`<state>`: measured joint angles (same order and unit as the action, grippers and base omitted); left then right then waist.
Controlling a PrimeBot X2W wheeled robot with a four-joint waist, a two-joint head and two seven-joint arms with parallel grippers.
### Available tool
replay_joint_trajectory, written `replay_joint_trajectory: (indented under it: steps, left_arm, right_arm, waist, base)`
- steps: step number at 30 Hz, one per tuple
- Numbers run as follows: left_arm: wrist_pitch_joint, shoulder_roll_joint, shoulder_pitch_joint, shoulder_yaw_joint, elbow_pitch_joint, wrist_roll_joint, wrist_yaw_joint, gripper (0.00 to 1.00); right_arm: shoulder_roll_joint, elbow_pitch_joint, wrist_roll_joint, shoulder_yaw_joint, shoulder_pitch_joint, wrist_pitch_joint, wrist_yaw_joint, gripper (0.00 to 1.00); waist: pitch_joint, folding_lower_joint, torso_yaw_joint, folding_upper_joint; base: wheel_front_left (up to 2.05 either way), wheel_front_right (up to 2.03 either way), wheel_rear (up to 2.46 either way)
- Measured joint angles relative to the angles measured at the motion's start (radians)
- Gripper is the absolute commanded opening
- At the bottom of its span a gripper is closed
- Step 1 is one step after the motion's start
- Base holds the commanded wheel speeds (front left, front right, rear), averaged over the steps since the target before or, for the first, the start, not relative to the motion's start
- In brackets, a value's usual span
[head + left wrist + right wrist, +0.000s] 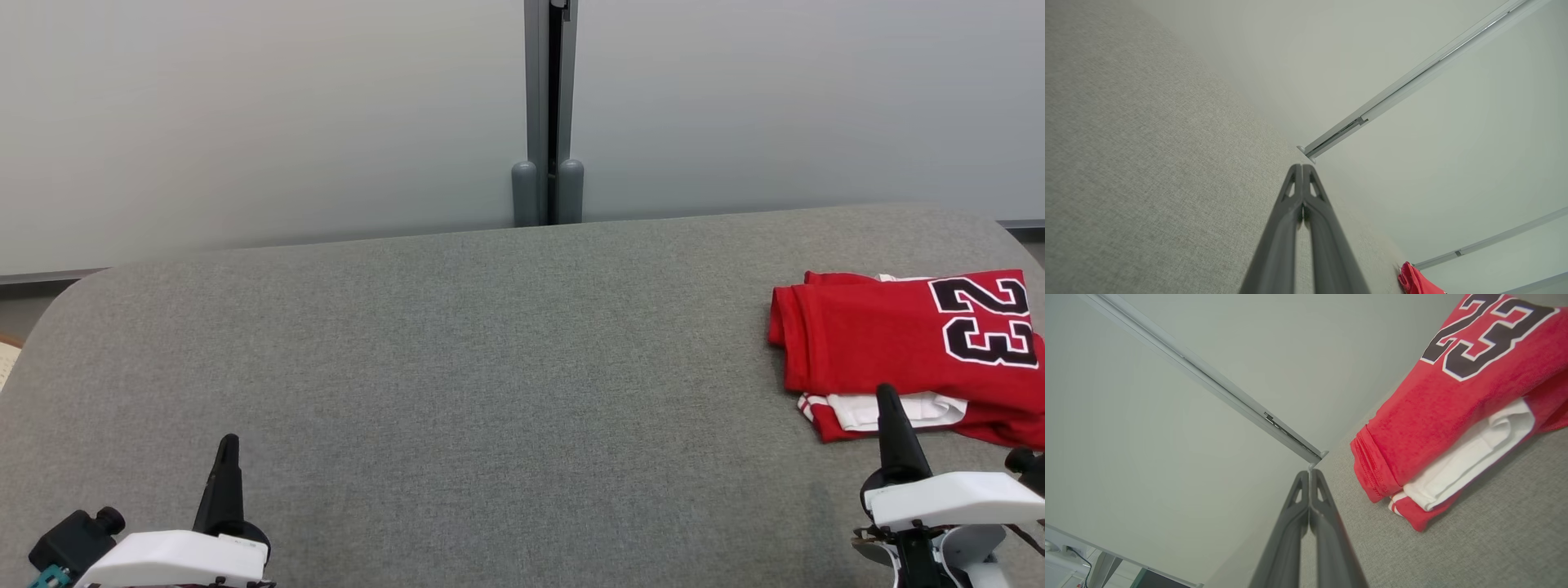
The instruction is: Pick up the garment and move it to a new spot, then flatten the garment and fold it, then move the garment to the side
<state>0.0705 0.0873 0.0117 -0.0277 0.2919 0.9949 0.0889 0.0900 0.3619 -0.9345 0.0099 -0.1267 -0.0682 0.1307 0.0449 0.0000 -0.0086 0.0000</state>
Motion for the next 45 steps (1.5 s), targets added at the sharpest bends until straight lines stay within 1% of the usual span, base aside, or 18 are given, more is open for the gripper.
replay_joint_trajectory:
  steps: [18, 45]
  left_arm:
    - [-0.053, -0.01, 0.027, -0.024, -0.013, 0.178, 0.013, 0.0]
    - [-0.122, -0.026, 0.059, -0.056, -0.029, 0.4, 0.026, 0.0]
  right_arm:
    - [-0.01, -0.033, -0.194, -0.036, 0.004, 0.051, 0.0, 0.0]
    - [-0.027, -0.077, -0.441, -0.082, 0.007, 0.121, 0.0, 0.0]
  waist:
    - [-0.011, 0.0001, 0.002, 0.0]
    - [-0.028, 0.0, 0.005, 0.0]
  base:
    - [0.0, 0.0, 0.0]
    - [0.0, 0.0, 0.0]
